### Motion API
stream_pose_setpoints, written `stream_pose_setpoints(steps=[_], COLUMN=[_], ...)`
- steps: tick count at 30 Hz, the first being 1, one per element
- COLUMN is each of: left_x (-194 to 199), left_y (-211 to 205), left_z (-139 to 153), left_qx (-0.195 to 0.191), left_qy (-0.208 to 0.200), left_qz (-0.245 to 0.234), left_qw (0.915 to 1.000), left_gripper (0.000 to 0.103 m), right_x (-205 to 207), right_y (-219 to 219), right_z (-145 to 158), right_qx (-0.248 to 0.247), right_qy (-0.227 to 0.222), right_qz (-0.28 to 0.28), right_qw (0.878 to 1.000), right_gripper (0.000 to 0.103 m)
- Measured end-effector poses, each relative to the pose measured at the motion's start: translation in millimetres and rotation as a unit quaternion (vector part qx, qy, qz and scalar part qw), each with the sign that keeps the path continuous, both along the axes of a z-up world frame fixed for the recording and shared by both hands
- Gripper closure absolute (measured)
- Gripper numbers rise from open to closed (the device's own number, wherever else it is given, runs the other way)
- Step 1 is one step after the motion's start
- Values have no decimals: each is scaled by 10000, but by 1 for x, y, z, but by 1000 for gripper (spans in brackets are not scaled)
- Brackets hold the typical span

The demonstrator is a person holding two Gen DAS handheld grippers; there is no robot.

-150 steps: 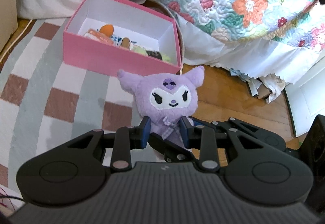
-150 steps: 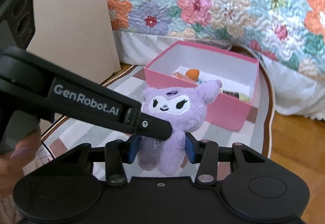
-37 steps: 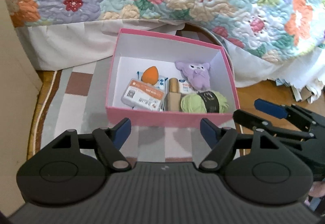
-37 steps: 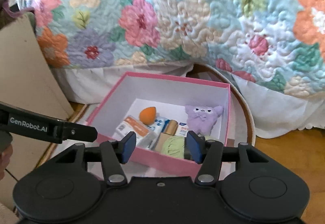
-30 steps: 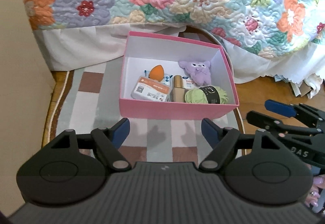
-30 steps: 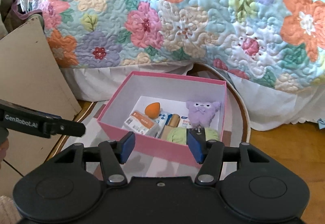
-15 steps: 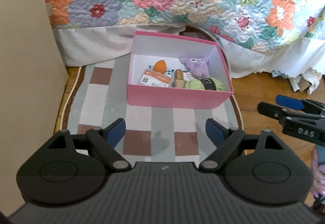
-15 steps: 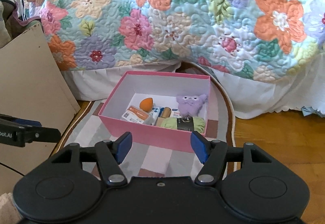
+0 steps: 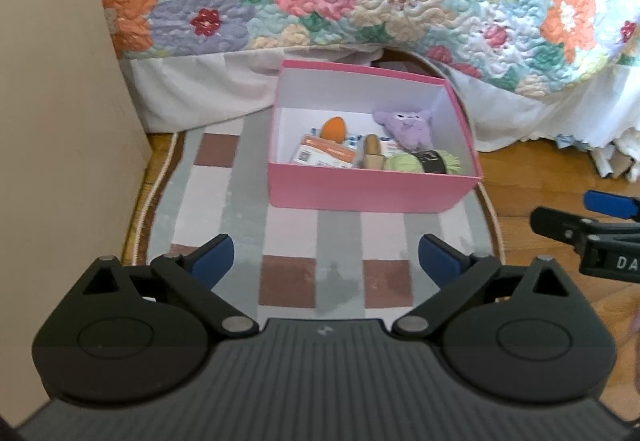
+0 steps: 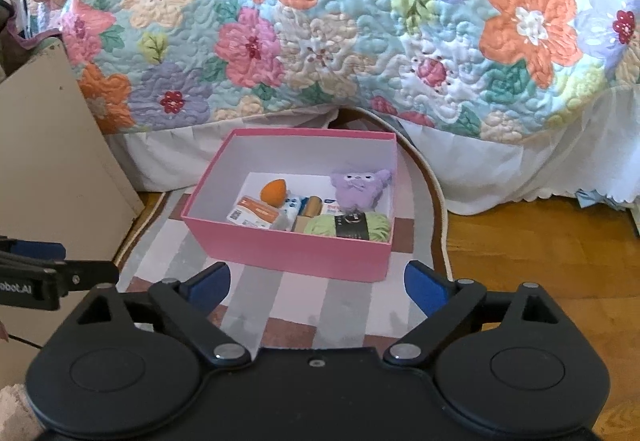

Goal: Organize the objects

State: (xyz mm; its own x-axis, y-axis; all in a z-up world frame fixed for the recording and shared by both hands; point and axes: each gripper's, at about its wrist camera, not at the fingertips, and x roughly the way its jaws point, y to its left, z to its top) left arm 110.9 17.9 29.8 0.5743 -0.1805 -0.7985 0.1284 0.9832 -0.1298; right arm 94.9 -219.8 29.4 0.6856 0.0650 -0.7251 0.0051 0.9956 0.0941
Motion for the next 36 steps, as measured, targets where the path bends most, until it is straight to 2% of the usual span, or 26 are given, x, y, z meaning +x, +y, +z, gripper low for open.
stream_pose_setpoints(steps=[5,12,16,18,27,36], left_x=[2,4,6,7,9,11], left_y=[-4,-8,-7,-7,-5,-5], left_z=[-8,-17,-19,-19,-20,-24], left_qx=[-67,100,149,162,269,298], left_qy=[159,368,470,515,575,669], left_qz=[-110,-44,-4,8,79,111], left_qw=[9998,9993,9988,9985,9979,9973], left_gripper=[0,0,0,0,0,0], right_x=[4,4,3,4,7,15], right_y=[0,-4,-2,-2,-3,-12], right_z=[-6,-12,-14,-15,-15,-29], right_qx=[-140,-68,-198,-202,-117,224], right_qy=[182,282,274,371,581,1009], right_qz=[-46,-136,-106,-36,-3,-183], right_qw=[9997,9995,9994,9991,9982,9945], right_gripper=[6,6,0,0,0,0])
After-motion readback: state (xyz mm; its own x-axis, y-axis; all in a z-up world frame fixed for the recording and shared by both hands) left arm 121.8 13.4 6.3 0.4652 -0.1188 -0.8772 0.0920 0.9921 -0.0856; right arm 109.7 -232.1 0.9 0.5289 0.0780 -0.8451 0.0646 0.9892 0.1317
